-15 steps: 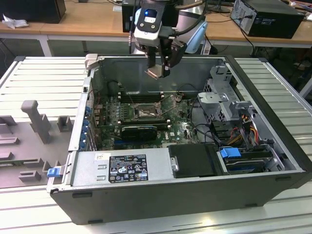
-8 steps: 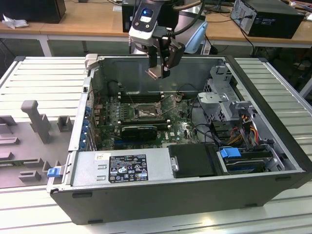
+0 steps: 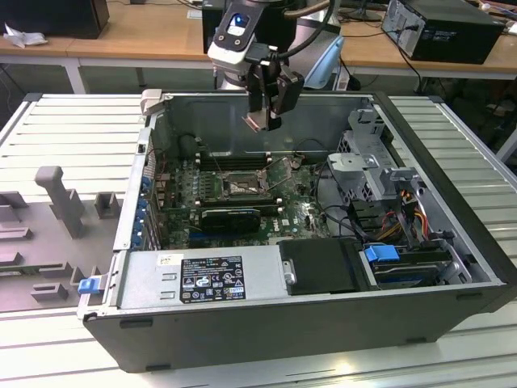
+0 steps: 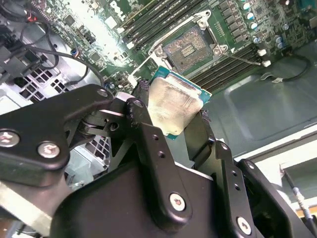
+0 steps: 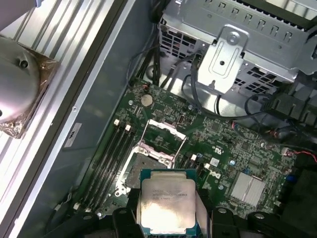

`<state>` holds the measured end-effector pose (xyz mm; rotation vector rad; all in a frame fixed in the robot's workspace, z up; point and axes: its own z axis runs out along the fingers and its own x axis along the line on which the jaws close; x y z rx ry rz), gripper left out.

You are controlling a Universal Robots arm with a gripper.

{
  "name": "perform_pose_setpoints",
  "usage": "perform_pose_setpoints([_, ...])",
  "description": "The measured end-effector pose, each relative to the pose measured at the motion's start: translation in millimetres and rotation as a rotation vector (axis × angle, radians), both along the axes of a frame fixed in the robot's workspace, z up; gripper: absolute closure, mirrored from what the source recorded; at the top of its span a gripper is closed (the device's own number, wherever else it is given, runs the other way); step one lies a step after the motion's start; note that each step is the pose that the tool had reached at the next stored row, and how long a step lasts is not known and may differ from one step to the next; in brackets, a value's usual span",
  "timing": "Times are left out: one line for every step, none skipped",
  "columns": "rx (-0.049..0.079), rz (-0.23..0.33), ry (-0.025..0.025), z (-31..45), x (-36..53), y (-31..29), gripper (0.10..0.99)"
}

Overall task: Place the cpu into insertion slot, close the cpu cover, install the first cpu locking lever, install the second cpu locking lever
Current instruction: 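Place the cpu into insertion slot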

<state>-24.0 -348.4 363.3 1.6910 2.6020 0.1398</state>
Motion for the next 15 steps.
perform_pose_setpoints([0.000,-0.010,0.0000,0.0,0.0,0.0,0.557])
perform_pose_setpoints([0.000,-0.023,0.0000,0.0,0.0,0.0,0.557])
perform_pose_setpoints([0.000,-0.035,0.0000,0.0,0.0,0.0,0.557])
perform_pose_setpoints([0.000,-0.047,0.0000,-0.1,0.0,0.0,0.557])
perform_pose_setpoints([0.000,-0.064,0.0000,-0.1,0.0,0.0,0.557])
perform_pose_setpoints([0.000,-0.072,0.0000,-0.1,0.0,0.0,0.557])
perform_pose_setpoints([0.000,-0.078,0.0000,-0.1,0.0,0.0,0.557])
perform_pose_setpoints([0.000,-0.086,0.0000,-0.2,0.0,0.0,0.557])
perform_pose_setpoints([0.000,-0.092,0.0000,-0.2,0.0,0.0,0.557])
perform_pose_setpoints([0.000,-0.097,0.0000,-0.2,0.0,0.0,0.557])
perform_pose_setpoints([0.000,-0.104,0.0000,-0.2,0.0,0.0,0.557])
perform_pose_setpoints([0.000,-0.109,0.0001,-0.2,0.0,0.0,0.557])
perform_pose_setpoints([0.000,-0.115,0.0000,-0.2,0.0,0.0,0.557])
perform_pose_setpoints([0.000,-0.120,0.0000,-0.2,0.0,0.0,0.557])
perform_pose_setpoints([0.000,-0.125,0.0000,-0.2,0.0,0.0,0.557])
